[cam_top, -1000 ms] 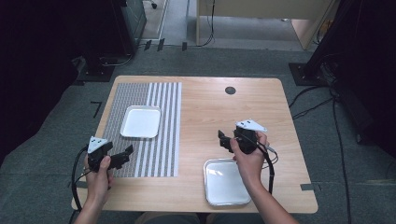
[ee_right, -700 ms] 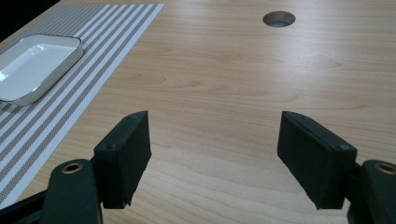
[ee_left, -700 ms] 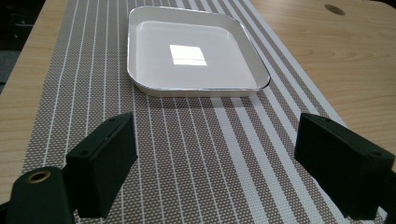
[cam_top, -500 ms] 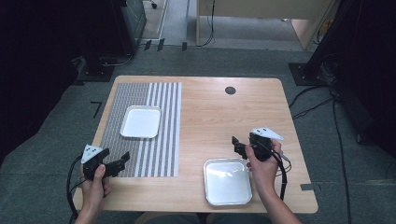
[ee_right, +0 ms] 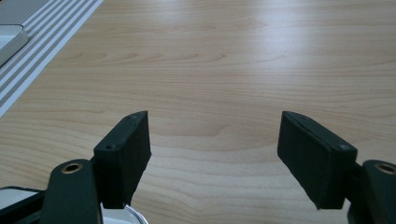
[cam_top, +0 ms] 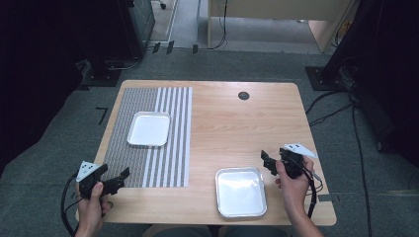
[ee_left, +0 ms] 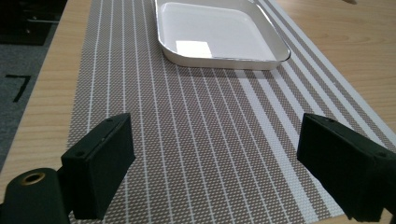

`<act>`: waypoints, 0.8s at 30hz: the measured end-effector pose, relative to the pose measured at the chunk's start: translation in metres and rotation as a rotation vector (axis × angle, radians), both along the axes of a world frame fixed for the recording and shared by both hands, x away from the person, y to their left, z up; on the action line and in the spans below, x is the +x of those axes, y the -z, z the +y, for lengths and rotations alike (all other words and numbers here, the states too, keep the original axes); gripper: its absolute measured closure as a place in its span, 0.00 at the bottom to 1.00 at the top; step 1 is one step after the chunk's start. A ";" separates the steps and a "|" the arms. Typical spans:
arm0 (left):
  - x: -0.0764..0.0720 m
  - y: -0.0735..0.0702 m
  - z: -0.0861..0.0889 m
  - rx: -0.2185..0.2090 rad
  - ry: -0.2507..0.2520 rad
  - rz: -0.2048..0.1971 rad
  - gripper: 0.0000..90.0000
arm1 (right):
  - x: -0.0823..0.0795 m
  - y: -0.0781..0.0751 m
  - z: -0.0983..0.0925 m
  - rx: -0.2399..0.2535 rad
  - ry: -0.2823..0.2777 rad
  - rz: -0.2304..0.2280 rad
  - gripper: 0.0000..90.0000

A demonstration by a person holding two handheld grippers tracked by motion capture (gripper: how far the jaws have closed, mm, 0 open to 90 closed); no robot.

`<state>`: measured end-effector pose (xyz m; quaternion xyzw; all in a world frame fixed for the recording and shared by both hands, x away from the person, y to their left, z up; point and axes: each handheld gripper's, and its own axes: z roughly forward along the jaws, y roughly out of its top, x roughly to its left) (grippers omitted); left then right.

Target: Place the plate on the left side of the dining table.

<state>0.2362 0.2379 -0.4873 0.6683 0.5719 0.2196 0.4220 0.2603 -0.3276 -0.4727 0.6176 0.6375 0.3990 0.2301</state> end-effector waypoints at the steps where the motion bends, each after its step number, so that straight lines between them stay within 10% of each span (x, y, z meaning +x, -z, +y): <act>1: -0.001 0.001 0.002 0.000 -0.003 0.001 0.12 | -0.002 0.001 -0.002 0.000 0.005 0.000 0.29; 24: -0.008 0.018 0.028 0.060 -0.061 0.046 0.12 | -0.038 0.028 -0.066 -0.017 0.132 0.059 0.29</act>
